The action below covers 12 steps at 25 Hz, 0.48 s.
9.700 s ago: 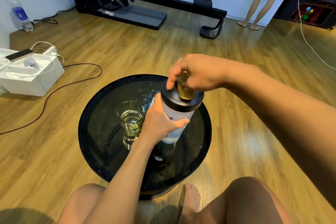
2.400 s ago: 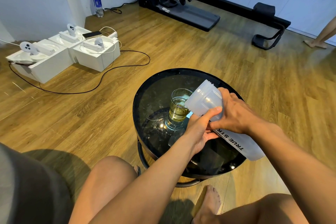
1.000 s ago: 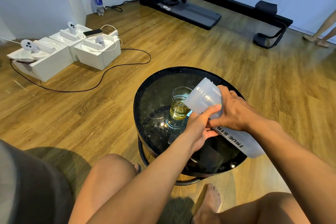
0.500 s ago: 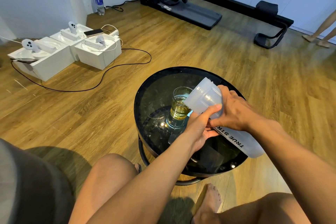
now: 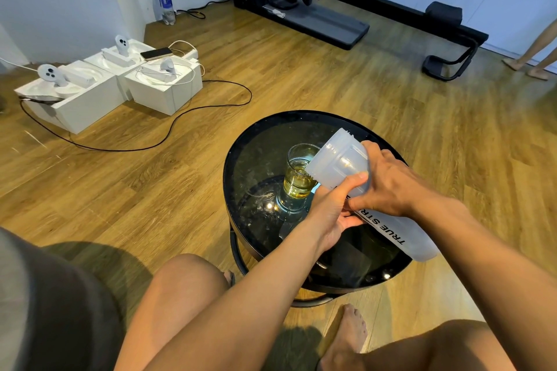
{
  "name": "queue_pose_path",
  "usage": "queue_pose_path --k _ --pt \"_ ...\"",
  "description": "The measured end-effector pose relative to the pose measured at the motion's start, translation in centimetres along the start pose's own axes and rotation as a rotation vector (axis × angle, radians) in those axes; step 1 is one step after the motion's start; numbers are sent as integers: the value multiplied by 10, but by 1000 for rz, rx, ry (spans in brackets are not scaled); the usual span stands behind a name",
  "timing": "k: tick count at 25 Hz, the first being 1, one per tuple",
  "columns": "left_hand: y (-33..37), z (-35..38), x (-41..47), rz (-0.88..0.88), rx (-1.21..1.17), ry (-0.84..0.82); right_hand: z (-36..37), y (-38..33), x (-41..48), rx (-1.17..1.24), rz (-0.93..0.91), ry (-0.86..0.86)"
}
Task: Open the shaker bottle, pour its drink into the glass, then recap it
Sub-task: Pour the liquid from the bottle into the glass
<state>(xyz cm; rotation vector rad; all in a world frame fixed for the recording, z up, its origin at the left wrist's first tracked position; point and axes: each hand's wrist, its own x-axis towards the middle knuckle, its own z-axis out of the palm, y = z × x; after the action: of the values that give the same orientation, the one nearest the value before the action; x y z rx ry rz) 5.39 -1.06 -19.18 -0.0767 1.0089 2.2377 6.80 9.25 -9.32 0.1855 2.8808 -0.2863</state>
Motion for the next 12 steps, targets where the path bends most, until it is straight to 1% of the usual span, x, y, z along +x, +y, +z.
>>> queue_pose_path --k 12 --pt "-1 0 0 -4 13 8 0 -2 -1 -3 5 -1"
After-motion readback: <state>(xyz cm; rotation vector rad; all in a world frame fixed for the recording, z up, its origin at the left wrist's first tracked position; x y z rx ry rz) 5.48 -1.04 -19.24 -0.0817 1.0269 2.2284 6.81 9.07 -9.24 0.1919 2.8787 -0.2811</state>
